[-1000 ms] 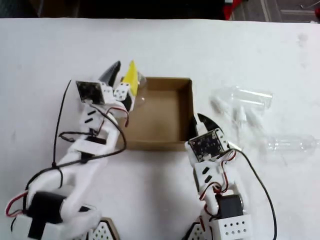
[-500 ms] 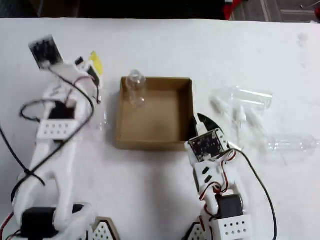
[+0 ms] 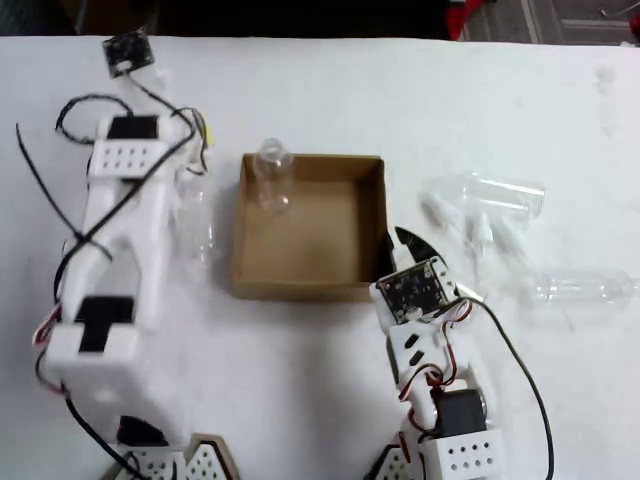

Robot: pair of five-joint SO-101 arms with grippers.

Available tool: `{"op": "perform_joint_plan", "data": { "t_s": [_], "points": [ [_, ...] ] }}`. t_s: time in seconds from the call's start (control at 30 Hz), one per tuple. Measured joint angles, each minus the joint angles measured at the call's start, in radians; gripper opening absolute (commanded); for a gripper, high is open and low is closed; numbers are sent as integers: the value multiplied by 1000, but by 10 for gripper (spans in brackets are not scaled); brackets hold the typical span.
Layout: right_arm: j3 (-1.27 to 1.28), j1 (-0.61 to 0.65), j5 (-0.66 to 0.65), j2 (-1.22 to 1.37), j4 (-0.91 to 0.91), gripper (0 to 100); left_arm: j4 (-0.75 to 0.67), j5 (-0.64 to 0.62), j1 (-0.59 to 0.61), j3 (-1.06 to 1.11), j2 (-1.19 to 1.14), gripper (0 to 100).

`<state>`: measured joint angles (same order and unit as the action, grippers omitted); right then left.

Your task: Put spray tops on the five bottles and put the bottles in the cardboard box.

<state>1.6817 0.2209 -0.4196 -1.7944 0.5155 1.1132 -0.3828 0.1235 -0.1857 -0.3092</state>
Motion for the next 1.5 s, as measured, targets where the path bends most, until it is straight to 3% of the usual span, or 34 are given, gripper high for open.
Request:
{"op": "perform_joint_plan", "data": {
  "t_s": [0.17, 0.5, 0.67, 1.5],
  "points": [
    [0, 0, 0, 0, 0, 24, 229, 170, 0, -345, -276, 127],
    [0, 0, 0, 0, 0, 24, 520, 149, 15, -1088, -799, 127],
    [0, 0, 0, 0, 0, 24, 592, 149, 17, -1370, -979, 127],
    [0, 0, 0, 0, 0, 26, 617, 149, 14, -1418, -1002, 127]
  ]
}}
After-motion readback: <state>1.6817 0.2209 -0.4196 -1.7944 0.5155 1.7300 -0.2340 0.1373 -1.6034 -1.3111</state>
